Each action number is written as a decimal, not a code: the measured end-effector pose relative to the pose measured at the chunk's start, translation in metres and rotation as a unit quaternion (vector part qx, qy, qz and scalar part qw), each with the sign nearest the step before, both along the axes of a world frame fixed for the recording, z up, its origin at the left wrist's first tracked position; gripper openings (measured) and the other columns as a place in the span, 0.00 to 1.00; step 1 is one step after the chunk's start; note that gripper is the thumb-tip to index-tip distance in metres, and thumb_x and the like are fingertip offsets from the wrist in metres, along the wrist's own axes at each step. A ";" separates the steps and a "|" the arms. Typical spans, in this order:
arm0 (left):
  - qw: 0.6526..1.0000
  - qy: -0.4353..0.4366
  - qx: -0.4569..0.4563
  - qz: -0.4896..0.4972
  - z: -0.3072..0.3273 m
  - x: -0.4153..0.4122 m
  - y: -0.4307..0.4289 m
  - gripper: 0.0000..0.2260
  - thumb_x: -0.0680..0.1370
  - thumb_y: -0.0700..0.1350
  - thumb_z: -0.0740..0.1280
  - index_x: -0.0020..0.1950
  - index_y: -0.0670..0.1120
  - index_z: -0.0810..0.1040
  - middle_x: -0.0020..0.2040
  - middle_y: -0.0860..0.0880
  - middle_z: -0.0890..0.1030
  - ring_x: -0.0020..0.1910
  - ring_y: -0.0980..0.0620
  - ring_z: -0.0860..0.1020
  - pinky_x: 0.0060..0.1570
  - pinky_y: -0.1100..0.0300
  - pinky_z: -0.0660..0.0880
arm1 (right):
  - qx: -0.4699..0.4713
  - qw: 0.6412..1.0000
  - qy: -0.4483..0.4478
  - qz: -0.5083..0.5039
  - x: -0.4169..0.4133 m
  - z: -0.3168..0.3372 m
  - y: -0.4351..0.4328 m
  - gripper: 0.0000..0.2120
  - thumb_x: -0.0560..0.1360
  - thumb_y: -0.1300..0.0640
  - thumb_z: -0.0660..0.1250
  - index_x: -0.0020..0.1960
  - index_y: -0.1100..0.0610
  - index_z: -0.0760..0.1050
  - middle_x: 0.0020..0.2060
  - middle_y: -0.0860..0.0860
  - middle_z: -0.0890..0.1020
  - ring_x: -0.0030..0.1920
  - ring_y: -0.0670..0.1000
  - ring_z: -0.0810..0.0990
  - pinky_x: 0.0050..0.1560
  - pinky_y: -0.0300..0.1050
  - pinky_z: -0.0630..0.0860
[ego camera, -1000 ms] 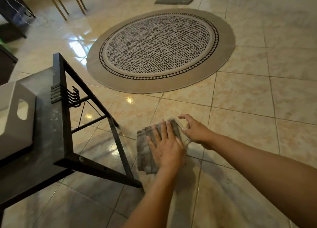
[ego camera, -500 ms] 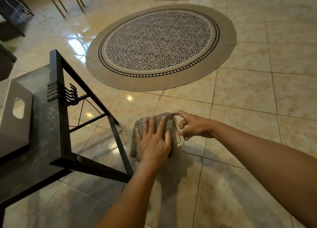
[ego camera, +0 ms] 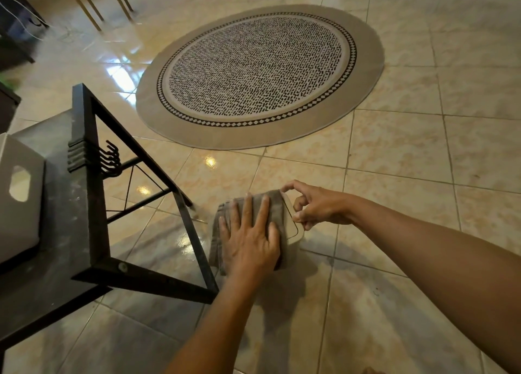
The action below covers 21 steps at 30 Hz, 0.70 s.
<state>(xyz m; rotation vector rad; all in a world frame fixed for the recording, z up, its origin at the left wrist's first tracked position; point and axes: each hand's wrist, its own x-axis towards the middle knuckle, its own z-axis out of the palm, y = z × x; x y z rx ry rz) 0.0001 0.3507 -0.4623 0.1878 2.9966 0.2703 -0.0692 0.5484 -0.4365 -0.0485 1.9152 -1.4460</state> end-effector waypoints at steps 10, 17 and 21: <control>0.995 -0.024 0.030 0.090 -0.001 0.003 -0.005 0.29 0.81 0.59 0.40 0.79 0.57 0.33 0.80 0.49 0.31 0.77 0.47 0.28 0.75 0.42 0.30 | -0.005 1.000 -0.008 -0.008 0.003 0.004 -0.003 0.32 0.76 0.73 0.64 0.72 0.49 0.61 0.39 0.56 0.75 0.39 0.52 0.80 0.43 0.48 0.82; 0.999 -0.022 0.005 0.023 0.005 -0.001 -0.008 0.29 0.81 0.65 0.45 0.79 0.64 0.36 0.80 0.50 0.32 0.78 0.46 0.30 0.74 0.40 0.35 | 0.014 1.000 0.001 0.006 -0.002 0.007 -0.004 0.30 0.76 0.73 0.64 0.71 0.50 0.62 0.38 0.55 0.76 0.39 0.52 0.80 0.43 0.46 0.82; 1.000 0.004 0.003 -0.029 0.001 0.001 0.025 0.30 0.81 0.65 0.43 0.80 0.60 0.35 0.80 0.50 0.31 0.77 0.45 0.28 0.73 0.40 0.30 | 0.007 1.000 -0.017 0.004 -0.003 0.009 -0.005 0.31 0.75 0.76 0.60 0.70 0.50 0.63 0.38 0.57 0.75 0.38 0.54 0.78 0.41 0.48 0.81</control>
